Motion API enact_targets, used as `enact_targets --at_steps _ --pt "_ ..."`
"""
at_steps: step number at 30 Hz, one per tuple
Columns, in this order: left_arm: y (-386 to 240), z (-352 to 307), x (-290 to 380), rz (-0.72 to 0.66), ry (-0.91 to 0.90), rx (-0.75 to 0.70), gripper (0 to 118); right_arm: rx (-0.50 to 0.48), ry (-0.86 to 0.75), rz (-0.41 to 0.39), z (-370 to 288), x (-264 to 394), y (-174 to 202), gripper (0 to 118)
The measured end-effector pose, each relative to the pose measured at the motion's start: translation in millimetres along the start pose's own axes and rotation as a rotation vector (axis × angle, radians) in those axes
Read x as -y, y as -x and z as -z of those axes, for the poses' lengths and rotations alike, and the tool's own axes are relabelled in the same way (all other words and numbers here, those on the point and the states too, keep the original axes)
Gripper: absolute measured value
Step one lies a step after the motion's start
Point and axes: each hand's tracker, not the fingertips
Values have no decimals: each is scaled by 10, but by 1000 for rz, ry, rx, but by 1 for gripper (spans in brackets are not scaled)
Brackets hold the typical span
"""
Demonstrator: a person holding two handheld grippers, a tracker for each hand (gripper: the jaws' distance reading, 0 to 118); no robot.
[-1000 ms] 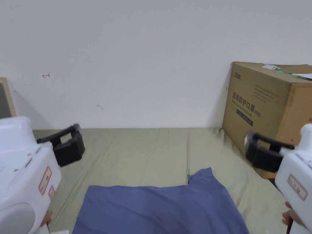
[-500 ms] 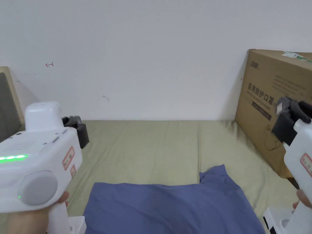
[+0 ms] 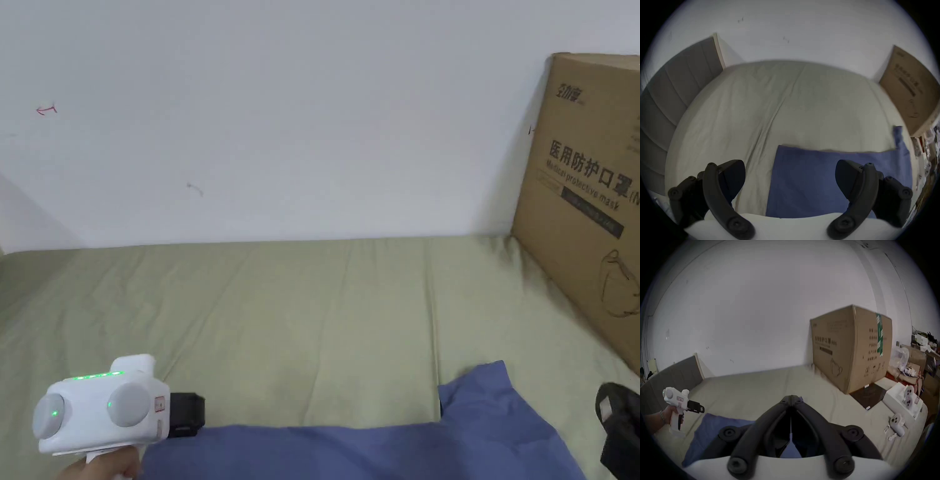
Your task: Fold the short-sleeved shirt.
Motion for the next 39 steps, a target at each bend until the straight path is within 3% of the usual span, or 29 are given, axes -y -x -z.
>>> enact_targets --at_steps 4,6,8,9,11,12,13,14,17,18,20,21,22,23,24,25,26,31,35,39 --pt "-3 495 55 -30 81 -78 107 17 72 -8 312 228 -128 0" --pt "-17 633 135 -44 140 -78 83 18 121 -5 428 299 -182 0" --pt "-40 452 213 -49 33 -66 77 33 131 -6 570 352 -234 0" --pt "-62 408 208 -28 50 -36 65 42 127 -5 652 376 -281 11" --pt "-98 292 222 40 -8 -48 12 48 206 -21 893 364 -395 103" --pt "-85 200 228 42 -26 -42 2 59 300 -22 1094 364 -450 117" --pt "-49 129 234 1 -50 19 2 21 313 -56 1295 281 -467 116" --pt "-41 76 232 -29 -50 49 2 64 365 -8 1450 196 -502 116" --pt "7 -46 216 -54 -81 57 2 103 524 -45 2025 39 -557 116" --pt "15 -92 222 -53 -87 56 2 118 562 -49 2072 544 -670 116" --pt "24 -143 211 -39 -89 63 2 131 660 -39 2353 681 -712 113" --pt "31 -173 220 -28 -91 62 2 142 708 -39 2450 736 -716 103" --pt "41 -204 230 -20 -94 58 2 153 730 -53 2490 830 -706 80" --pt "54 -230 238 -18 -94 55 2 160 737 -78 2506 864 -675 76" --pt "64 -233 234 -18 -96 54 2 144 714 -70 2464 867 -623 57" --pt "75 -273 240 -24 -101 53 2 165 659 -101 2388 829 -552 7" --pt "87 -316 243 -35 -111 57 2 114 628 -115 2314 798 -502 2" --pt "66 -783 265 -28 -178 56 2 73 527 -118 1870 419 -292 2" --pt "134 -1429 277 -8 -264 58 2 52 399 -90 1263 -162 -358 2" --pt "309 -2273 261 -74 -369 86 2 43 279 -103 537 -834 -423 2"
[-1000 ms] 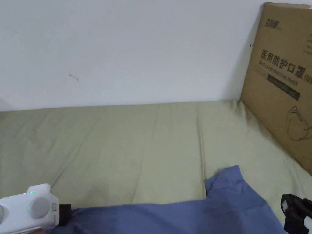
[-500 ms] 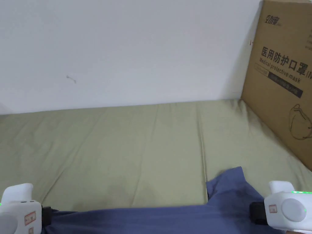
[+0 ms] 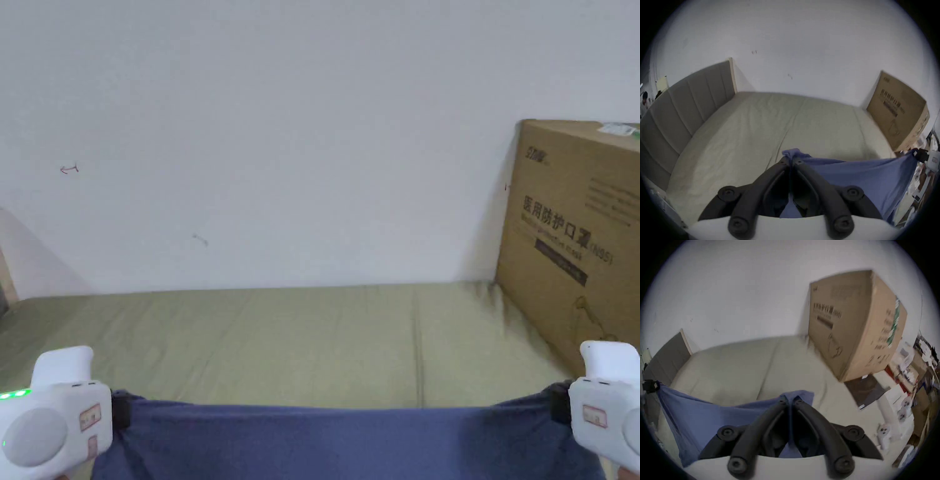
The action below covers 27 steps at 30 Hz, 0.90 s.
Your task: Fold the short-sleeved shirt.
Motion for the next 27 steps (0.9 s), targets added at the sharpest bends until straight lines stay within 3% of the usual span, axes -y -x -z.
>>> enact_targets --at_steps 8,14,20,27 --pt "61 -1623 -804 -2 -285 43 2 -9 -299 17 -1679 -875 -61 2" --pt "0 -2244 -1608 23 -461 32 2 12 -472 -21 -2385 -1617 103 2" --pt "-161 -2199 -2394 29 -527 12 2 38 -555 -4 -2297 -2466 243 2" --pt "-311 -1410 -2989 26 -545 -6 2 41 -599 27 -1504 -3138 390 2"
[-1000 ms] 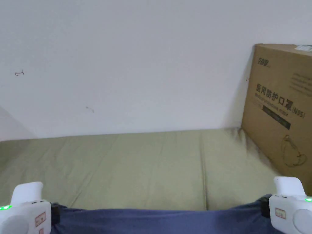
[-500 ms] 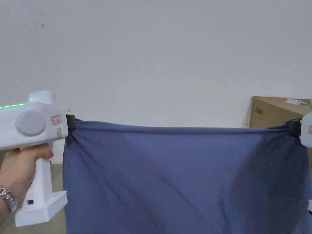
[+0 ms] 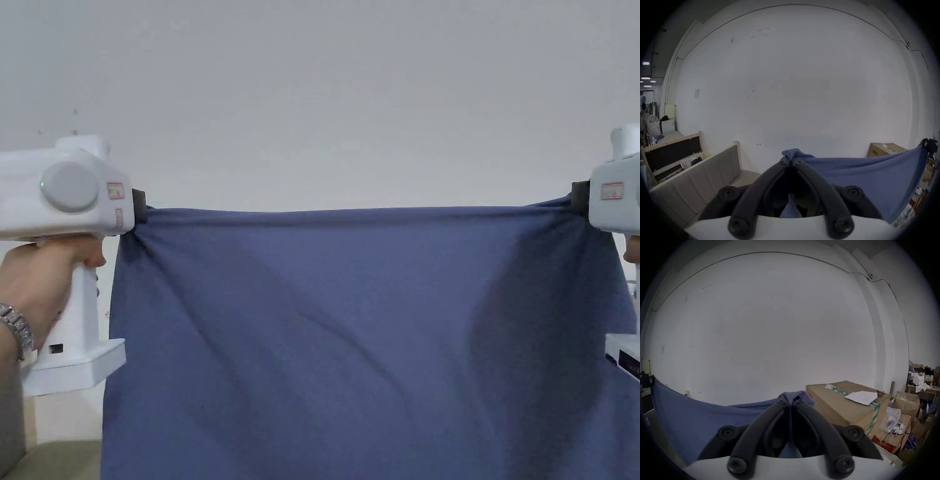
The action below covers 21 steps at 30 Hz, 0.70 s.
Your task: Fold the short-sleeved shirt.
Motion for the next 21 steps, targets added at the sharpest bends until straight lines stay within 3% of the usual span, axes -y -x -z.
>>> enact_targets --at_steps 3,9,12,21 --pt "-55 428 134 -53 14 -21 2 11 -10 17 352 171 104 2" --pt "-210 851 476 4 -21 -41 2 29 -35 32 772 559 134 2" --pt "-232 1002 598 -79 17 -10 2 46 -20 34 863 748 111 2" --pt "-246 638 1224 -16 66 0 2 -10 75 29 425 1343 -73 2"
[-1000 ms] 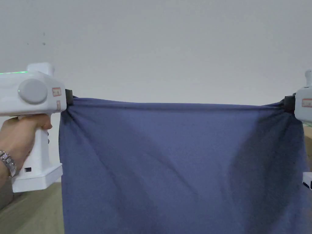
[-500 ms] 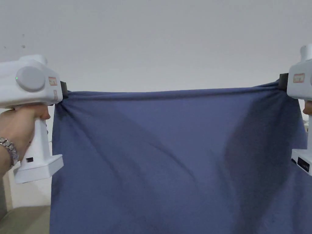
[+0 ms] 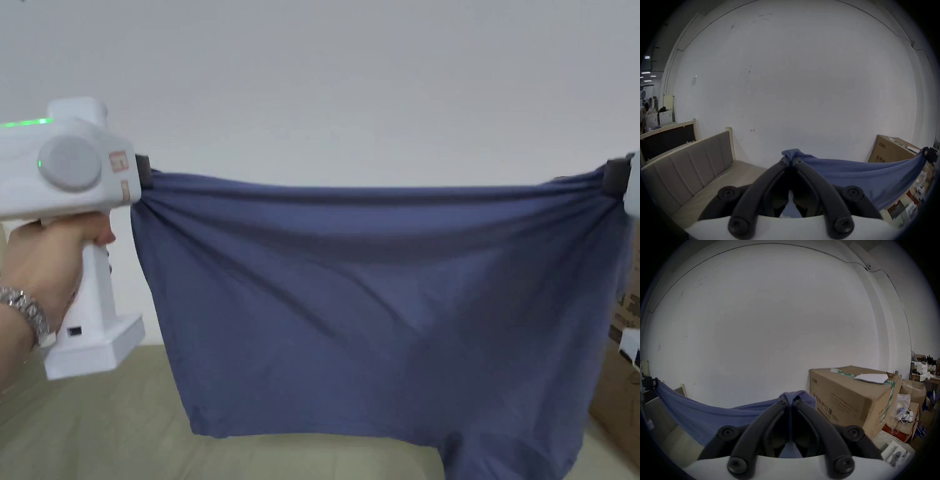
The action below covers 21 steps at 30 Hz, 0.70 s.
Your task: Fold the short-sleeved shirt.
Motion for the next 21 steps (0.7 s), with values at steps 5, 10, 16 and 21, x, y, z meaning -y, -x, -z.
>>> enact_targets --at_steps 5,10,16,21 --pt "231 -507 549 70 94 -4 2 -53 120 -29 -618 511 -103 2" --pt "569 -1273 1354 77 234 8 2 -75 253 -42 -1395 1186 -191 2" --pt "962 -2152 2390 41 400 -18 2 -88 448 -37 -2303 2218 -329 2" --pt "1332 -2640 3145 -27 530 -35 2 -104 585 -86 -2916 2950 -465 2"
